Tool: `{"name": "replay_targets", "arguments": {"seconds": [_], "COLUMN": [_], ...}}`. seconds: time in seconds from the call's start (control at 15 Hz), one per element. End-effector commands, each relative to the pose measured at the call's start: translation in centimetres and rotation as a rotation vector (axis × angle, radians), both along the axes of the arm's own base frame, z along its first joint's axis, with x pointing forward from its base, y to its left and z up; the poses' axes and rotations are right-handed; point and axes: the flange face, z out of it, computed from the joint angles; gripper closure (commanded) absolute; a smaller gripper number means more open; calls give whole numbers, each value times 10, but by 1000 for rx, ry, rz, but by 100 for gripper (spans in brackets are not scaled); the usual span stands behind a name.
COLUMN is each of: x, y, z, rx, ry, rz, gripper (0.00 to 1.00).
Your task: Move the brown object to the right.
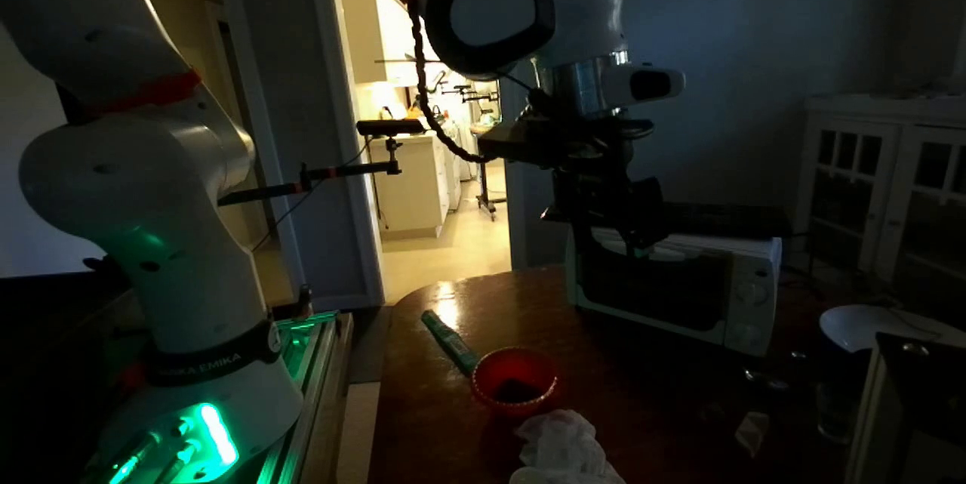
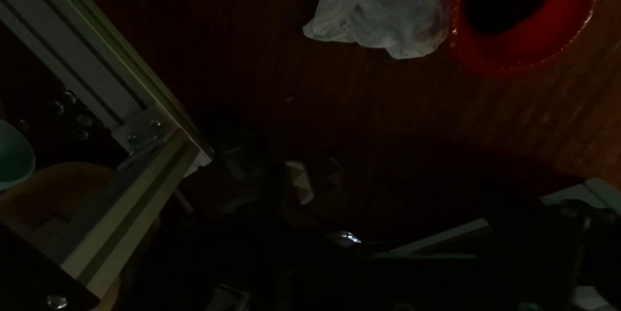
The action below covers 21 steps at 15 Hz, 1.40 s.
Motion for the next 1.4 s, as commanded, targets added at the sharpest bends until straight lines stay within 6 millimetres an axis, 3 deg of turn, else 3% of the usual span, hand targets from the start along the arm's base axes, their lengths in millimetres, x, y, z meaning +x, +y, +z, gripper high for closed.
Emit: {"name": "replay_targets", "arguments": {"seconds": [0.0,0.4,0.47,0.93,1.33], "x": [20,57,40,44,81], "y": [9,13,14,14,25], "z": [-30,-58,-48,-49,-106], "rx": [16,44,28,27,62], "ry": [-12,-21,-15,-15,-15], "rz": [-29,-92,-65,-66,-100], "gripper": [0,0,0,0,0]}}
